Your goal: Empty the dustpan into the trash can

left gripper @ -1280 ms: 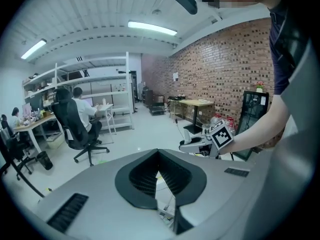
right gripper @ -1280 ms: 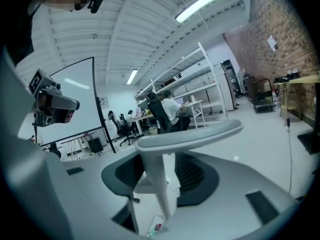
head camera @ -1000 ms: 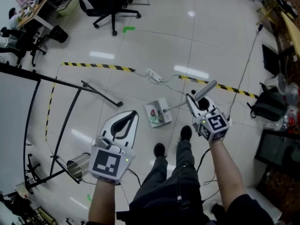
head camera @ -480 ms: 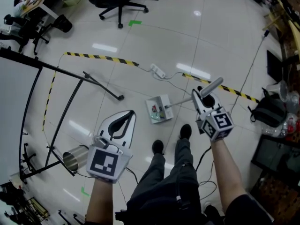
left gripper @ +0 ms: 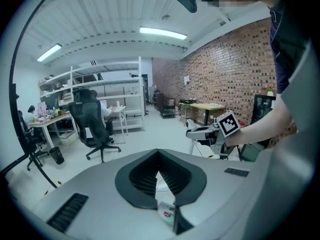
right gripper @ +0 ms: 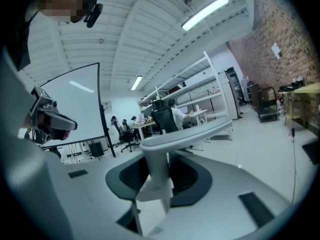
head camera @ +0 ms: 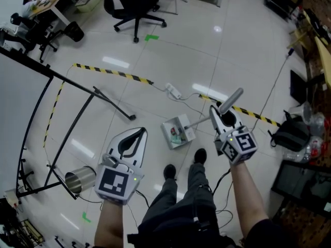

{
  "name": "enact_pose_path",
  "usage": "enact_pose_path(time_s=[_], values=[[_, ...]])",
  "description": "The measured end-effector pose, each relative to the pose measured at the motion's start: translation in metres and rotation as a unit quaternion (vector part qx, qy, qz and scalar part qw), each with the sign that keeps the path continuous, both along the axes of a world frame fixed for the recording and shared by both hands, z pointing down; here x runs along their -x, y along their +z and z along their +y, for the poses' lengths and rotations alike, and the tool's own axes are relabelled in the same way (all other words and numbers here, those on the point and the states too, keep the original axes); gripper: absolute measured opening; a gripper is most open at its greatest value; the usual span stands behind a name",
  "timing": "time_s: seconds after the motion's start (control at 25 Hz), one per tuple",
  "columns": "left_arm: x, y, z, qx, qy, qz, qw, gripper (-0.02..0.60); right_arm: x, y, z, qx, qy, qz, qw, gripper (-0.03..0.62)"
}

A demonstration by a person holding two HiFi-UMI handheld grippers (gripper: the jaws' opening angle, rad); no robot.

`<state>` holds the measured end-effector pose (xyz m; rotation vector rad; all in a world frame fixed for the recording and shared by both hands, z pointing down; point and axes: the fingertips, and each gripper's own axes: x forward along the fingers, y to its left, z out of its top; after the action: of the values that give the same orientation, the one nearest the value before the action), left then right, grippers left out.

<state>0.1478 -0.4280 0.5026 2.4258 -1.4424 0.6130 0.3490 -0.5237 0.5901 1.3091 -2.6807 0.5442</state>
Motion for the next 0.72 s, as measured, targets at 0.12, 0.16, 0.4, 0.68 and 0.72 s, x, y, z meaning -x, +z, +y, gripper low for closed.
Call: enact_pose_path(time_s=[0.12,0.16,0.4,0.68,0.72], values=[[0.002,-0.015,0.002,-0.008,-0.009,0.027,0.9996,-0.003,0.0,-0.018,0.0,-0.006,-0.003,0.002,1.0,0.123],[0.004,-0.021,0.003,-0.011,-0.012,0.035,0.9993,-0.003,-0.001,-0.023,0.0,-0.008,-0.001,0.002,1.0,0.123],[0.016,-0.056,0.011,-0.043,-0.023,0.04,0.998,-0.002,-0.004,-0.069,0.003,-0.025,0.002,0.002,1.0,0.123],[0.034,-0.062,0.041,-0.045,-0.031,0.041,0.9977,-0.002,0.021,-0.134,0.013,-0.051,-0.027,0.001,0.998,0.121],[0.037,-0.064,0.046,-0.046,-0.033,0.043,0.9974,-0.002,0.026,-0.142,0.015,-0.055,-0.032,0.002,0.998,0.121]])
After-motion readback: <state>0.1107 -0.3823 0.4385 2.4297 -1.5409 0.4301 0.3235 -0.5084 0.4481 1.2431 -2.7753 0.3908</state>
